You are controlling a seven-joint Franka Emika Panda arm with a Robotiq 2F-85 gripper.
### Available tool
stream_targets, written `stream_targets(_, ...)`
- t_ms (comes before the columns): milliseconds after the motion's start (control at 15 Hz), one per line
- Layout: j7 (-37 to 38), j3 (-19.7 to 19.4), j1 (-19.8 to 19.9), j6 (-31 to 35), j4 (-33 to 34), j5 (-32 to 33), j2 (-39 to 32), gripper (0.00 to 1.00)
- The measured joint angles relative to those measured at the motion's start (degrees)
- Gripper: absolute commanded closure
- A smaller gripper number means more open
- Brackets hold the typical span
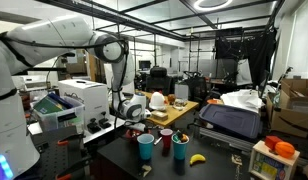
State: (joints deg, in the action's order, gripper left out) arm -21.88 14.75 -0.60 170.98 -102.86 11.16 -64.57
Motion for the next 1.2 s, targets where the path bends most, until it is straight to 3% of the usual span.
stream_targets(200,-1.65,1.42,1.39,0.00,0.18,0.18,-0.48,0.00)
stream_targets(267,-1.66,1.46,1.36,0.00,0.18,0.42,-0.48,0.25)
stream_targets(333,-1.66,1.46,1.29,0.00,0.17,0.85,-0.48,0.26)
stream_targets(933,-1.23,-2.29,-3.92,2.56,-1.71,3.43,2.48,0.95)
stream_targets(1000,-1.22,-2.86,-4.60,2.89,-2.02,3.46,2.91,1.00)
stream_targets(1200,-1.21,-3.99,-5.91,3.52,-2.87,3.48,4.04,1.00)
